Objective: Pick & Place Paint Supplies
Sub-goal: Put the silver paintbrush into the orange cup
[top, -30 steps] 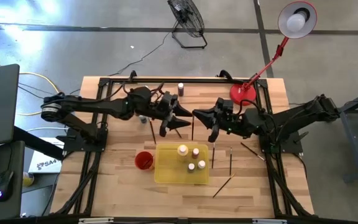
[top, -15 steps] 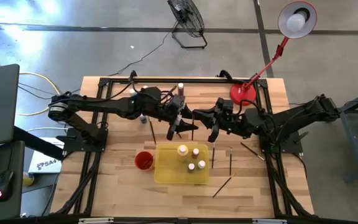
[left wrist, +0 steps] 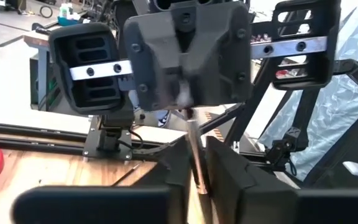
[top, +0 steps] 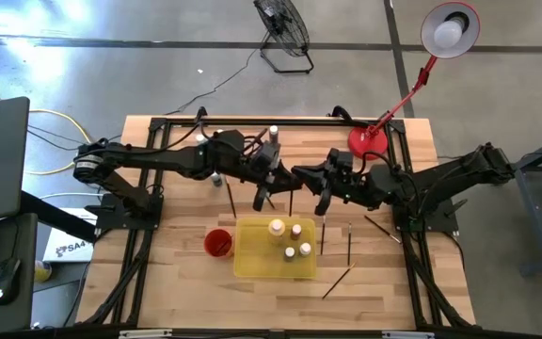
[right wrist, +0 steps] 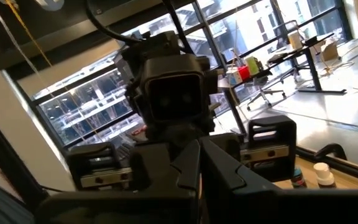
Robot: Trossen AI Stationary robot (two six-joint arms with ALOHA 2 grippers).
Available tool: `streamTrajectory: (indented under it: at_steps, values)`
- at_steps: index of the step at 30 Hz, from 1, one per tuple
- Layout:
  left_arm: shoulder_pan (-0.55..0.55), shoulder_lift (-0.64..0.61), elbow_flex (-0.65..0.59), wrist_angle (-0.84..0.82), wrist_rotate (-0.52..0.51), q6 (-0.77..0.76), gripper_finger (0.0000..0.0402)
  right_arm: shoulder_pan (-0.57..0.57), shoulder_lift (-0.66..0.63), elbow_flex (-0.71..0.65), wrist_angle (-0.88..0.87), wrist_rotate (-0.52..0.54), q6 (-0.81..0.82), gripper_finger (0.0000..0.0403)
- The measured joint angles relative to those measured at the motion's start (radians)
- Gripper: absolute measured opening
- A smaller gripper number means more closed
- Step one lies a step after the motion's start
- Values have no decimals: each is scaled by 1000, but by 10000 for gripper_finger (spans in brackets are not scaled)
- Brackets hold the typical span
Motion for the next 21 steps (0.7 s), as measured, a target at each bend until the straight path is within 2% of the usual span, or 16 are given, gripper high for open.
streamTrajectory:
  at_steps: [3, 12, 15, 21]
  values:
    - [1, 0, 0, 0, -2, 0, 12, 0, 0, 0, 0, 1, 0, 3]
    - [0, 0, -1, 2, 11, 3, 10, 0, 0, 0, 0, -8, 0, 7]
    - [0, 0, -1, 6, 16, 12, 10, 0, -8, 0, -3, -40, 0, 29]
    - [0, 0, -1, 4, 16, 13, 10, 2, -42, 0, -5, -44, -2, 104]
